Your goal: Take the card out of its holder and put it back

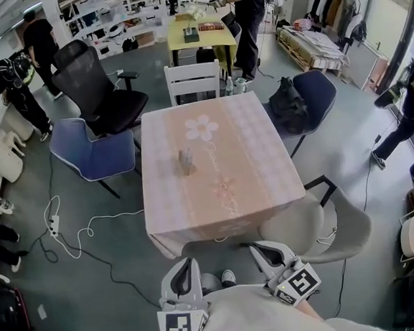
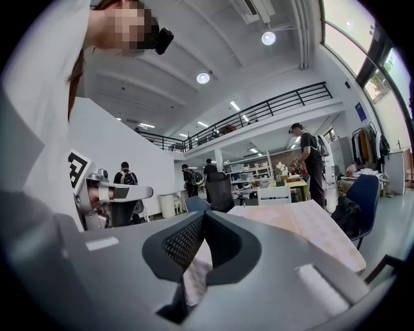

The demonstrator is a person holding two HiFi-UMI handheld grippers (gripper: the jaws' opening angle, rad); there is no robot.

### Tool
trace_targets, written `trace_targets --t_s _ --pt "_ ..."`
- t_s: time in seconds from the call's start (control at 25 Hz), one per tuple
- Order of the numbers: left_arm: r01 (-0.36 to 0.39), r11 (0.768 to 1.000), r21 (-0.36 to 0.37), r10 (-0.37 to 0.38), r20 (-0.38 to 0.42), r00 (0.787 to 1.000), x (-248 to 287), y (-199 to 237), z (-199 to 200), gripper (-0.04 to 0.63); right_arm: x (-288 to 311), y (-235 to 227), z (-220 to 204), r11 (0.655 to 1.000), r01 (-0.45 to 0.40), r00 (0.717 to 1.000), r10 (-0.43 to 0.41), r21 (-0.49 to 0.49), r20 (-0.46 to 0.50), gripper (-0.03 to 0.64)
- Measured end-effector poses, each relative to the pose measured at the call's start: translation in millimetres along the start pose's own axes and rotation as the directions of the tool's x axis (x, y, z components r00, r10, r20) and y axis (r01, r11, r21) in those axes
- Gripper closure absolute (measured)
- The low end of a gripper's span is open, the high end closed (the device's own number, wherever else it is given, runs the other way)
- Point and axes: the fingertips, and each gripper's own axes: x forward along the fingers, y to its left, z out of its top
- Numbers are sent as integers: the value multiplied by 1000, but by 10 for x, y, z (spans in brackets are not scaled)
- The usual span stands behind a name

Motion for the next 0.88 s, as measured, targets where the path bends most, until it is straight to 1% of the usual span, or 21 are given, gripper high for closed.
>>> trace_targets --t_s 0.44,0.64,0.88 --pt "66 998 8 -65 -22 998 152 -33 -41 595 -76 -123 -15 997 72 997 -73 12 7 618" --pt "92 996 -9 -92 -15 996 287 139 -1 595 110 -143 20 995 103 995 -103 -1 1 618" --pt "106 994 -4 -106 -18 994 493 506 151 595 536 -123 208 994 112 994 -112 -15 18 618"
